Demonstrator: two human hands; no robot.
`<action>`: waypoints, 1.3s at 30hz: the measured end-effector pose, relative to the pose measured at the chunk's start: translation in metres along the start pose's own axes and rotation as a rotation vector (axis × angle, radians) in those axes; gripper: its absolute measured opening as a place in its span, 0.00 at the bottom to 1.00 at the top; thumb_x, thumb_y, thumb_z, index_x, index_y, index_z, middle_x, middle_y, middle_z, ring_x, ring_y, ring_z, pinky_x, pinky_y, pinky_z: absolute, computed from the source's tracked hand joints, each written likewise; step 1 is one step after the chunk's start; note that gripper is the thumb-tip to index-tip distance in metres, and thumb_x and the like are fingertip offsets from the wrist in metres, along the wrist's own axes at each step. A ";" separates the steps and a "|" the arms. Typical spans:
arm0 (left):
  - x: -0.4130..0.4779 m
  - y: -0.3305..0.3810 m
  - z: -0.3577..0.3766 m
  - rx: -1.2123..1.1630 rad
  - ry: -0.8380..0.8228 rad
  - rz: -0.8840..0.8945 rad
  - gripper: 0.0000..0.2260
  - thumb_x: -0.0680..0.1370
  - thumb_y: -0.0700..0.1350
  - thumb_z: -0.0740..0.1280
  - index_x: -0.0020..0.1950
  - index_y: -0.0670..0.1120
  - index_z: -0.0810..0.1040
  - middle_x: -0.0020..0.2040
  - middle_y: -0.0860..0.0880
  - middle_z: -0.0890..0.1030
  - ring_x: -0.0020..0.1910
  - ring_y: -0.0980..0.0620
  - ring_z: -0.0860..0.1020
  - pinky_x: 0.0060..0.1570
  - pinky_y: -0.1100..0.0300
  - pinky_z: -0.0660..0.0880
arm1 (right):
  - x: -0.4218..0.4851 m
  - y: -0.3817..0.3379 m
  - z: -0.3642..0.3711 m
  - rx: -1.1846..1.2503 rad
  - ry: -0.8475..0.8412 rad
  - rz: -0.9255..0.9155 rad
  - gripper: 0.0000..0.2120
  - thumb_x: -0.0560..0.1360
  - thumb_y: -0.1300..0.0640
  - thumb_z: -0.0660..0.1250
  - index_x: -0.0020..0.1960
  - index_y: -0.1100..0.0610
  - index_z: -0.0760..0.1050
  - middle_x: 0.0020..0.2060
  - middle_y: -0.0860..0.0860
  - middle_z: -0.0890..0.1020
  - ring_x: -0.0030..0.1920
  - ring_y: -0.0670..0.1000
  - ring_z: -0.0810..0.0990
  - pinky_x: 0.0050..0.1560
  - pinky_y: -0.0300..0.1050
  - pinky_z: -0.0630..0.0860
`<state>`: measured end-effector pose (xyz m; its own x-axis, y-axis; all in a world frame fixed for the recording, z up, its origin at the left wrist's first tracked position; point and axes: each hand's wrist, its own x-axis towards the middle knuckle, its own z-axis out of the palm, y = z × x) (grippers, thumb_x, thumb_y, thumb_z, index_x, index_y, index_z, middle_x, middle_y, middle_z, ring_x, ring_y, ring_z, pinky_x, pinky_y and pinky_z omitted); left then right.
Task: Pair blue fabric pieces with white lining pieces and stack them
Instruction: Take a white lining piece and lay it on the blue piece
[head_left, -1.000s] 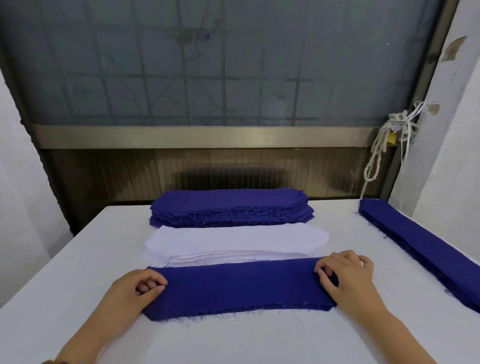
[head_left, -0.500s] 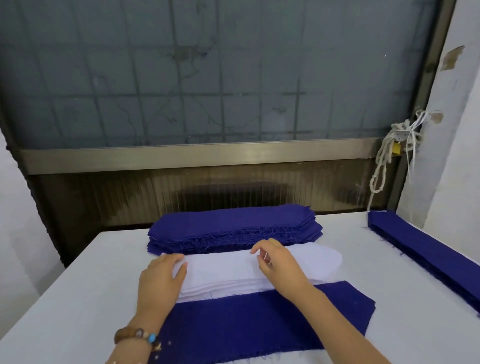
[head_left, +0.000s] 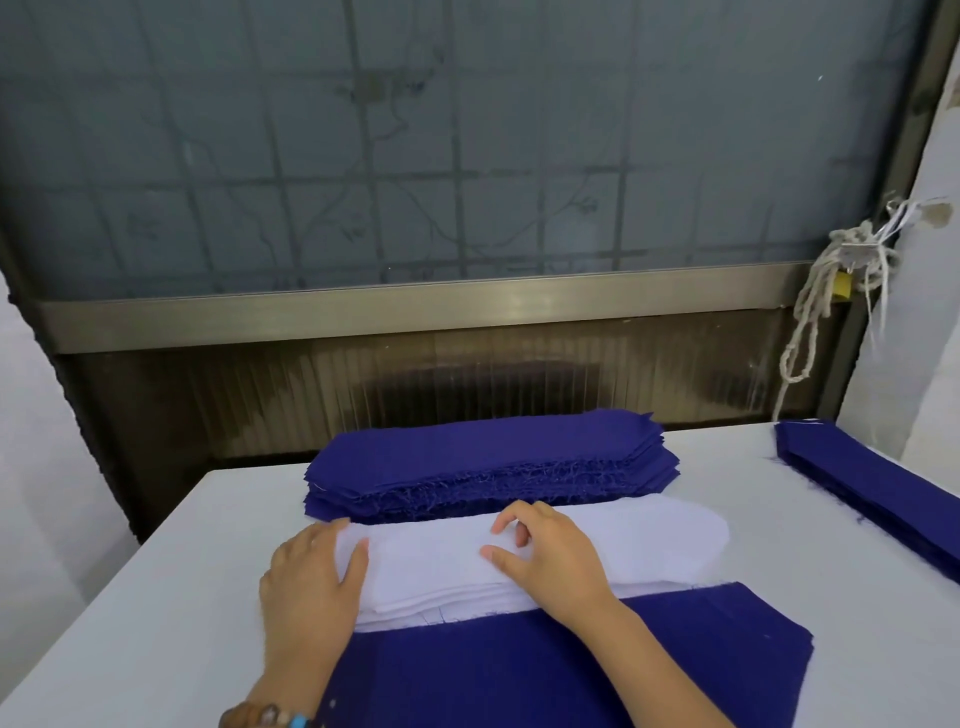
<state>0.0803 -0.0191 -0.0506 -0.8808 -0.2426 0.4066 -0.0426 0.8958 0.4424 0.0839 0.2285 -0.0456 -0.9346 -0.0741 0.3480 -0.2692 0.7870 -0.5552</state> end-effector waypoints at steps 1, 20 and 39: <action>0.001 -0.002 0.000 0.013 -0.028 -0.071 0.21 0.80 0.57 0.59 0.69 0.49 0.73 0.66 0.47 0.77 0.63 0.45 0.74 0.62 0.50 0.70 | 0.000 0.000 0.001 -0.004 0.005 -0.002 0.11 0.73 0.39 0.67 0.51 0.42 0.72 0.40 0.40 0.71 0.41 0.40 0.71 0.39 0.29 0.66; 0.005 -0.007 -0.011 -0.121 0.044 -0.191 0.16 0.79 0.53 0.63 0.58 0.43 0.78 0.54 0.42 0.81 0.52 0.42 0.77 0.51 0.49 0.75 | -0.001 -0.001 0.001 -0.034 0.015 -0.011 0.08 0.75 0.42 0.66 0.52 0.42 0.72 0.39 0.40 0.69 0.41 0.39 0.69 0.38 0.28 0.64; 0.006 -0.005 -0.019 -0.036 0.307 0.120 0.11 0.74 0.38 0.71 0.55 0.38 0.84 0.52 0.38 0.83 0.50 0.36 0.78 0.48 0.43 0.76 | 0.000 0.000 0.002 -0.037 0.023 -0.027 0.10 0.75 0.42 0.65 0.54 0.42 0.71 0.39 0.39 0.68 0.40 0.38 0.69 0.38 0.28 0.64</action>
<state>0.0846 -0.0321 -0.0349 -0.6953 -0.2420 0.6768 0.0745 0.9123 0.4027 0.0831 0.2271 -0.0475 -0.9212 -0.0821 0.3803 -0.2852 0.8073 -0.5167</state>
